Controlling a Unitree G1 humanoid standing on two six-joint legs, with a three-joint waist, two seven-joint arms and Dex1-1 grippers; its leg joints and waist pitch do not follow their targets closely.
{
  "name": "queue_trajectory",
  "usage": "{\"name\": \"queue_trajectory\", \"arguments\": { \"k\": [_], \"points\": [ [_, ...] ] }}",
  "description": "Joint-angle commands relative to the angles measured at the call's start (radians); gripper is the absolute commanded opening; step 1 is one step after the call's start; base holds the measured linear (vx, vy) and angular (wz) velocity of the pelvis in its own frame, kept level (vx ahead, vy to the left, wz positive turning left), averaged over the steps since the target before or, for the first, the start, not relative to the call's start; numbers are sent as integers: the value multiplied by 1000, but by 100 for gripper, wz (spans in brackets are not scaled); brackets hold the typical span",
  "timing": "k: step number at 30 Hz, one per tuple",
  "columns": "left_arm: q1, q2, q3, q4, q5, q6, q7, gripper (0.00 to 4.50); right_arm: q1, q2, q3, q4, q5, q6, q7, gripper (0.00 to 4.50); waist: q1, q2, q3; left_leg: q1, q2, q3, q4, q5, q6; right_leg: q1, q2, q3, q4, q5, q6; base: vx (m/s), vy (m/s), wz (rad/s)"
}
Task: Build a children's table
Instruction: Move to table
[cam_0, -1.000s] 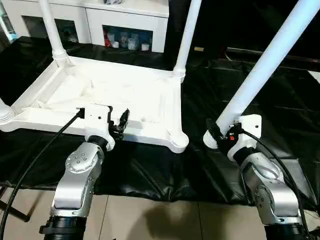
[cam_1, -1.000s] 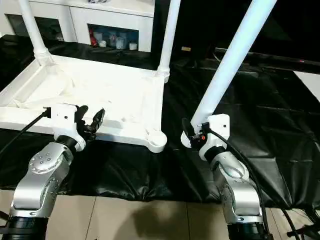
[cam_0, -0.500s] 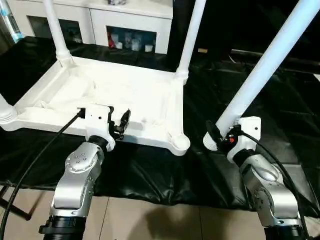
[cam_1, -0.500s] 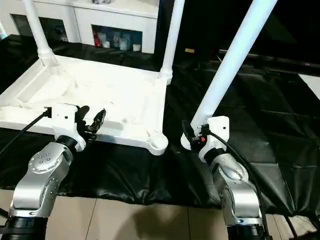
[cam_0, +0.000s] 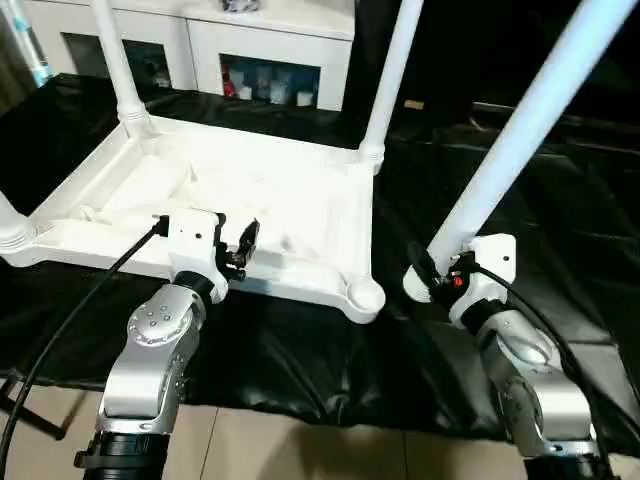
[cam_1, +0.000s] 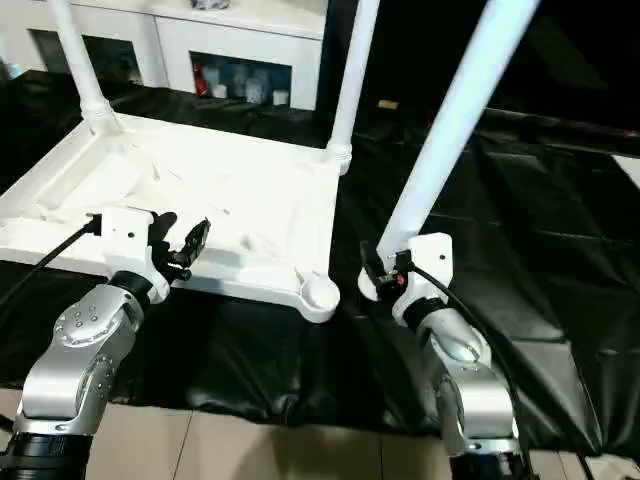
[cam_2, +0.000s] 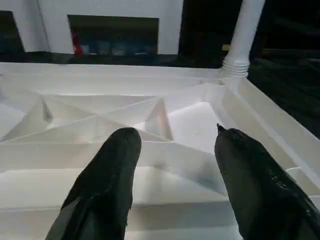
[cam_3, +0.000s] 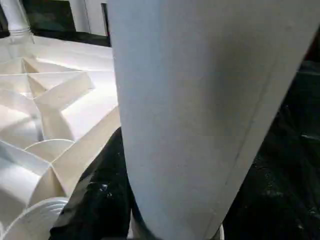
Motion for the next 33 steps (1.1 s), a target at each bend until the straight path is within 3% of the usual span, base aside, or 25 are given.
{"name": "queue_trajectory", "arguments": {
  "k": [1, 3, 4, 5, 6, 7, 8, 10, 12, 13, 14, 15, 16, 17, 19, 21, 22, 23, 24, 25, 26, 28, 29, 30, 33],
  "points": [
    [6, 3, -12, -25, -1, 12, -14, 281, 0, -4, -13, -21, -1, 1, -5, 191, 5, 31, -67, 27, 14, -21, -55, 349, 242, 50, 24, 14, -22, 168, -173, 100, -86, 16],
    [7, 4, -11, -25, -2, 11, -15, 281, 0, -1, -13, -22, -1, 0, -5, 191, -30, 29, -76, 131, 66, -99, -62, 456, 330, -46, 34, -11, 43, 143, -110, 102, -106, 10],
    [4, 8, -7, -20, -4, 11, -18, 281, 1, 5, -12, -26, -2, 1, -7, 191, -54, 37, -74, 219, 147, -177, -77, 444, 455, -169, -4, -7, 105, -47, -35, 44, -149, -16],
    [-1, 9, -4, -15, -6, 11, -19, 281, 2, 8, -10, -31, -4, 4, -10, 191, -65, 32, -78, 219, 173, -195, -83, 448, 492, -191, -26, 6, 129, -76, -7, 44, -149, -16],
    [-6, 8, -2, -11, -7, 12, -19, 281, 5, 11, -9, -37, -3, 6, -13, 191, -56, 26, -60, 158, 125, -155, -80, 358, 442, -181, -52, 40, 100, -13, -16, -17, -146, -23],
    [-11, 7, -2, -8, -8, 12, -18, 281, 7, 13, -7, -41, -3, 8, -14, 191, -22, -28, -45, 22, -21, -36, -25, 151, 258, -23, -58, 115, -12, -2, -11, 1, -89, 4],
    [-11, 7, -3, -8, -8, 12, -18, 281, 9, 12, -5, -43, -3, 8, -15, 191, 20, -37, -43, -78, -61, -18, 113, -1, 163, 88, -139, 231, -90, -195, -51, 1, -89, 4],
    [-11, 5, -5, -8, -8, 12, -18, 281, 11, 10, -3, -44, -3, 7, -16, 191, 25, -30, -36, -128, -42, -32, 139, 93, 36, 102, -114, 199, -67, 29, -130, 67, -48, 15],
    [-11, 5, -9, -9, -7, 12, -18, 281, 10, 7, -5, -40, -2, 5, -16, 191, 18, -8, -24, -118, -19, -22, 78, 216, -8, 74, -87, 121, -100, 13, -204, 91, -38, 3],
    [-10, 5, -11, -10, -8, 13, -18, 281, 9, 6, -7, -38, -2, 4, -15, 191, 23, 38, -28, -93, 25, -22, -1, 232, 12, 65, -79, 74, -125, -153, -234, 171, 14, -1],
    [-10, 5, -11, -10, -8, 13, -18, 281, 8, 6, -8, -36, -3, 5, -15, 191, 14, 92, -35, -53, 69, -50, -84, 124, 21, 66, -15, 8, -100, -171, -170, 127, 31, -1],
    [-9, 6, -10, -11, -8, 13, -20, 281, 7, 7, -9, -36, -4, 5, -14, 191, -26, 98, -32, -28, 103, -104, -116, -20, 55, 32, 42, -30, -15, -157, -134, 166, 84, -18],
    [-9, 6, -9, -11, -8, 13, -21, 281, 6, 7, -9, -36, -5, 6, -14, 191, -48, 100, -72, 84, 150, -188, -114, -149, 211, -72, 51, -26, 113, -154, -67, 153, 45, -15],
    [-9, 5, -7, -12, -7, 13, -22, 281, 5, 6, -9, -36, -4, 6, -14, 191, -49, 96, -82, 97, 151, -196, -97, -154, 259, -100, 41, -19, 139, -127, -41, 153, 45, -15],
    [-6, 5, -5, -15, -12, 5, -29, 281, 4, 5, -9, -37, -3, 8, -15, 191, -56, 80, -67, 56, 120, -156, -104, -136, 311, -143, 31, -7, 164, -4, 26, 97, 7, 0],
    [-2, -2, 2, -19, -32, -12, -34, 281, 2, 5, -9, -36, -4, 10, -15, 191, -65, 48, -52, 20, 115, -116, -130, -133, 316, -150, 7, 23, 128, 110, 10, 77, -30, -1],
    [-3, 5, -4, -18, -35, -4, -45, 281, 0, 5, -9, -37, -3, 11, -15, 191, -63, 11, -43, -12, 74, -64, -116, -166, 261, -129, -29, 60, 33, 174, -23, 51, -133, 6],
    [-3, 15, -13, -17, -35, 3, -61, 281, -2, 4, -9, -37, -1, 12, -13, 191, -48, -30, -55, -67, 23, -34, -63, -161, 218, -74, -80, 123, -37, 109, 2, 51, -133, 6],
    [0, 33, -30, -16, -38, 0, -97, 281, -5, 1, -9, -38, 3, 12, -3, 191, 2, -41, -56, -80, -28, -12, 48, -47, 118, -38, -150, 193, -87, -134, 38, 51, -137, -1],
    [3, 48, -43, -16, -41, -10, -133, 281, -8, -7, -3, -39, 6, 13, 13, 191, 5, -30, -58, -105, -9, -42, 22, 133, 32, -18, -141, 163, -45, -24, 68, 60, -99, -12],
    [5, 55, -49, -16, -42, -17, -152, 281, -9, -13, 1, -39, 7, 14, 23, 191, 3, -21, -58, -97, 0, -38, -19, 247, -25, -41, -86, 126, -18, 190, 61, 60, -99, -12],
    [6, 95, -72, -14, -73, -8, -255, 281, -10, -34, 3, -48, 38, 30, 70, 191, -7, 7, -57, -78, 34, -35, -51, 279, -44, -69, -35, 90, 7, 416, -8, 24, -30, -4],
    [2, 115, -76, -8, -105, 3, -321, 281, -10, -48, 3, -53, 48, 31, 95, 191, -8, 11, -61, -68, 45, -37, -51, 256, -49, -72, -34, 86, 11, 429, -47, 0, 0, 0],
    [-8, 175, -104, 8, -140, -15, -469, 297, -11, -79, 6, -58, 70, 32, 155, 191, -8, 25, -59, -58, 66, -38, -66, 155, -58, -71, -40, 79, 3, 337, -169, 0, 0, 0],
    [-26, 240, -137, 31, -158, -30, -608, 317, -13, -110, 4, -54, 84, 23, 210, 191, -7, 33, -46, -45, 86, -26, -81, -14, -61, -87, -47, 71, -14, 157, -260, 0, 0, 0]
  ]
}}
